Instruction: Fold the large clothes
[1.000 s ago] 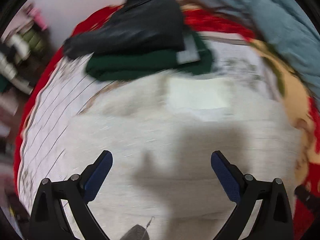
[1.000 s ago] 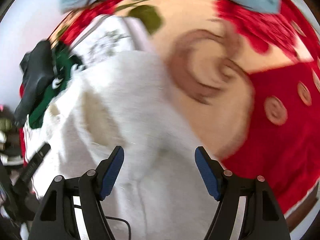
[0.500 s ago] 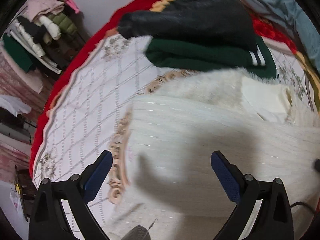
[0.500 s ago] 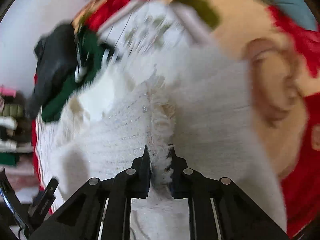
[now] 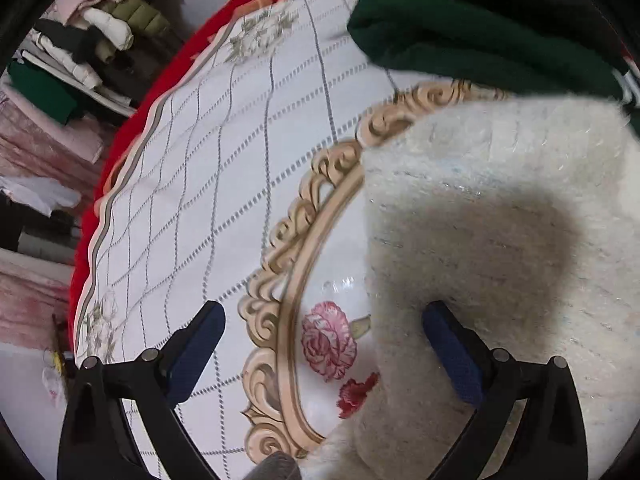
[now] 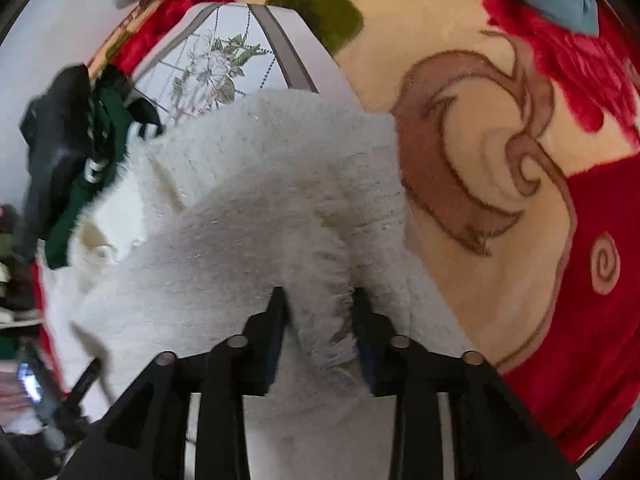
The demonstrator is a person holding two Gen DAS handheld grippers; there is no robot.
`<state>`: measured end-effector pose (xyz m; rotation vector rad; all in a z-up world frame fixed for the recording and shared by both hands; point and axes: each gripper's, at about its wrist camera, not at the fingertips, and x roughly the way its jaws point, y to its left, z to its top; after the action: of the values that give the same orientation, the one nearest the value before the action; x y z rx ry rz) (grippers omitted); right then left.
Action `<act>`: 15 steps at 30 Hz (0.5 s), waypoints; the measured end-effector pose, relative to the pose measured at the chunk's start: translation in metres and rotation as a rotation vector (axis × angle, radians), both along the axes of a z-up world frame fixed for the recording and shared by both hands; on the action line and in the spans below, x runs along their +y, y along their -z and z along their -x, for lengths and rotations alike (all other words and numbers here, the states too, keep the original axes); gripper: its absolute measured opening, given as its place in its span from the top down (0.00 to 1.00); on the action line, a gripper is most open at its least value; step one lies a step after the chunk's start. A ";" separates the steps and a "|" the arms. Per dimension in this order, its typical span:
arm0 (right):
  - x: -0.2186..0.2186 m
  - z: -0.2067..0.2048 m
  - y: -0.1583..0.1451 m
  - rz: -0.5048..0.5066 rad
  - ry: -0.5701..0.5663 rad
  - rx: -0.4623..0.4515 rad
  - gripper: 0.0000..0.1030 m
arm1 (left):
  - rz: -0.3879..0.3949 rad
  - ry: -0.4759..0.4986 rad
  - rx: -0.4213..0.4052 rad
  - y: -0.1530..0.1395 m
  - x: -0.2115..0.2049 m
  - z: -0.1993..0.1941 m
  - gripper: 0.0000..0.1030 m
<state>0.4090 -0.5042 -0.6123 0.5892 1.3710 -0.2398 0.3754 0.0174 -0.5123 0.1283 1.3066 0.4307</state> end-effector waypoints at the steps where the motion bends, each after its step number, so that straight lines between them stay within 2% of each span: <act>1: -0.003 0.006 -0.008 0.000 0.004 -0.008 0.55 | -0.010 0.016 -0.010 -0.006 -0.001 0.004 0.00; 2: -0.006 0.015 -0.018 0.020 -0.001 -0.016 0.49 | -0.017 0.034 -0.024 -0.016 -0.002 0.012 0.00; 4: -0.011 0.030 -0.031 0.055 -0.021 -0.021 0.47 | -0.011 0.061 -0.045 -0.032 -0.004 0.032 0.00; 6: -0.015 0.049 -0.040 0.153 -0.061 0.028 0.47 | -0.004 0.082 -0.040 -0.044 -0.005 0.058 0.00; 8: -0.020 0.066 -0.038 0.245 -0.116 0.119 0.47 | -0.005 0.088 -0.009 -0.044 -0.007 0.079 0.00; 10: -0.019 0.074 -0.027 0.306 -0.167 0.191 0.47 | -0.015 0.091 0.037 -0.032 -0.011 0.091 0.00; 12: -0.019 0.076 -0.020 0.312 -0.197 0.200 0.47 | -0.037 0.075 0.087 -0.013 -0.010 0.090 0.00; 15: -0.011 0.062 -0.009 0.320 -0.258 0.170 0.47 | -0.066 0.027 0.120 0.012 -0.002 0.068 0.00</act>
<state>0.3468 -0.5151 -0.6037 0.1247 1.5182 -0.2974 0.3070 0.0152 -0.5244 0.2291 1.4070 0.4489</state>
